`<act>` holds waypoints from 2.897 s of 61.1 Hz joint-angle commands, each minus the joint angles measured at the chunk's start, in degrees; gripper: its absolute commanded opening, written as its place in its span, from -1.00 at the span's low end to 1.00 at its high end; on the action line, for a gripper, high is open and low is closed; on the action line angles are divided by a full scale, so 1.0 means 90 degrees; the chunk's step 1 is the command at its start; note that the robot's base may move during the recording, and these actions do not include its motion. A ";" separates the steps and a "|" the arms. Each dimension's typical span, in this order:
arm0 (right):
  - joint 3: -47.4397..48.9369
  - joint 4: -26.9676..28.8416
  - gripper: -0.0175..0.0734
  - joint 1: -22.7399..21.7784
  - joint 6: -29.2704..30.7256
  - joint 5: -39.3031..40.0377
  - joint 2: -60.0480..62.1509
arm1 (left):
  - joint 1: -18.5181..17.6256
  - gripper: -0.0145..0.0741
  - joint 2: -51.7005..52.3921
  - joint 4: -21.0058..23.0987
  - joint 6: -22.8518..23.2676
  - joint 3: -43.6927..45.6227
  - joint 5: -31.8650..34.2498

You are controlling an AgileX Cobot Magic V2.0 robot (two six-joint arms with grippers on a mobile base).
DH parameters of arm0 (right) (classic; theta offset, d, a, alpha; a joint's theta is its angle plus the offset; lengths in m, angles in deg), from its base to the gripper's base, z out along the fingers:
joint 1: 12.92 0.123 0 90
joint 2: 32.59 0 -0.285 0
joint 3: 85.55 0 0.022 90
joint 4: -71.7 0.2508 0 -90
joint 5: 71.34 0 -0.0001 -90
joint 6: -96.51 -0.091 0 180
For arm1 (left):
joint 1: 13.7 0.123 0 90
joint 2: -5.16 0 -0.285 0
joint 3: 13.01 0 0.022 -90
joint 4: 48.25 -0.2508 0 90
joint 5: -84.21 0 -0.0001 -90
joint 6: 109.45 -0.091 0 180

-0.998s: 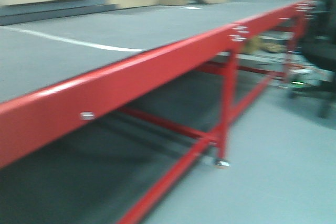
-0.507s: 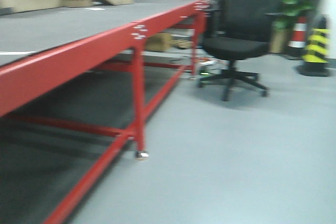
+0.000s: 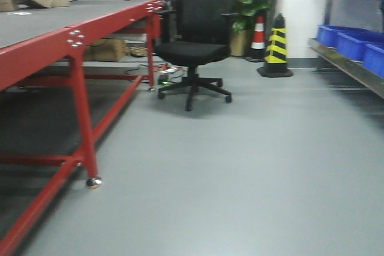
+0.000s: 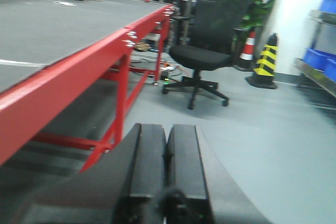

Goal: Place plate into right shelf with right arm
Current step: 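Drive the base to the shelf of blue bins holding the plate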

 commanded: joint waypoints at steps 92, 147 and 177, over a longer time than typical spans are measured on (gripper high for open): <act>0.0227 -0.0135 -0.49 -0.0021 0.0053 0.0594 -0.0062 | -0.0046 -0.78 0.0074 -0.0001 0.0037 -0.0045 0.0566; 0.0227 -0.0135 -0.49 -0.0021 0.0053 0.0594 -0.0062 | -0.0046 -0.78 0.0074 -0.0001 0.0037 -0.0045 0.0566; 0.0227 -0.0135 -0.49 -0.0021 0.0053 0.0594 -0.0062 | -0.0046 -0.78 0.0074 -0.0001 0.0037 -0.0045 0.0566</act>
